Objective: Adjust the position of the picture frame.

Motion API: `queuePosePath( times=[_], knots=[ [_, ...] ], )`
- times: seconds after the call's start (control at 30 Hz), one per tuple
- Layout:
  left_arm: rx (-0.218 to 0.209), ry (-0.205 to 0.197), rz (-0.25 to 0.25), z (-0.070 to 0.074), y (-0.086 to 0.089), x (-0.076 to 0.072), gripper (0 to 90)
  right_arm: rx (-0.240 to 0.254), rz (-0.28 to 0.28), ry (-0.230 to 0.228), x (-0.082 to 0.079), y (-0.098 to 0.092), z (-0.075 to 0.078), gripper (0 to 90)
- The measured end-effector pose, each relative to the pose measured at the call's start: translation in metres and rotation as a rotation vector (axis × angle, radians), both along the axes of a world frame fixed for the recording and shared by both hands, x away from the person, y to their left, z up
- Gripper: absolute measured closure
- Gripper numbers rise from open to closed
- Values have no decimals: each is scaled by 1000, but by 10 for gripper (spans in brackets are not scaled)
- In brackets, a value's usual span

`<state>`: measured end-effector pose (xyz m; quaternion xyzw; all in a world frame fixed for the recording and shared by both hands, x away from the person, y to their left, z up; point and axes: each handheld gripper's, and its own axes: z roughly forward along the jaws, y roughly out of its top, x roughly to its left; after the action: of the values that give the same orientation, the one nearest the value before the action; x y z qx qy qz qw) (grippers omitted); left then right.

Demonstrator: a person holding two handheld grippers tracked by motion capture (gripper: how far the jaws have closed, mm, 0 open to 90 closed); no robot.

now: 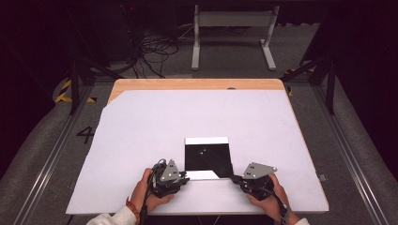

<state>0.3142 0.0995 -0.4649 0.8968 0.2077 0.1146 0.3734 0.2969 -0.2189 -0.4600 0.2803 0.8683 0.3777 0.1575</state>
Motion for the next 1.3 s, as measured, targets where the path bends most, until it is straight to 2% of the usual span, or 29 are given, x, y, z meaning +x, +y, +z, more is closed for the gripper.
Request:
queuePosePath(
  times=[0.1,0.3,0.4,0.5,0.63,0.8,1.07,1.13,1.2,1.3],
  knots=[
    [-18,-17,-26,3,5,-3,737,1,6,0,0,-2,2,900],
    [-67,-49,-28,14,25,-10,692,17,12,1,-3,-7,7,897],
    [-69,-72,-20,18,38,-15,653,21,5,8,-4,-11,8,893],
    [-69,-70,-12,18,45,-17,611,22,0,15,-4,-13,9,892],
    [-65,-79,17,18,63,-20,567,7,-6,41,-3,-17,14,883],
    [-74,-72,38,17,74,-23,538,3,-10,54,-2,-19,15,881],
    [-59,-73,59,15,90,-27,486,-10,-19,72,-1,-22,15,876],
    [-40,-77,77,13,93,-28,474,-20,-19,79,0,-21,14,875],
    [-47,-63,87,12,97,-28,449,-26,-21,92,0,-21,14,871],
    [-44,-70,104,12,101,-28,433,-30,-25,102,1,-21,14,870]
  ],
)
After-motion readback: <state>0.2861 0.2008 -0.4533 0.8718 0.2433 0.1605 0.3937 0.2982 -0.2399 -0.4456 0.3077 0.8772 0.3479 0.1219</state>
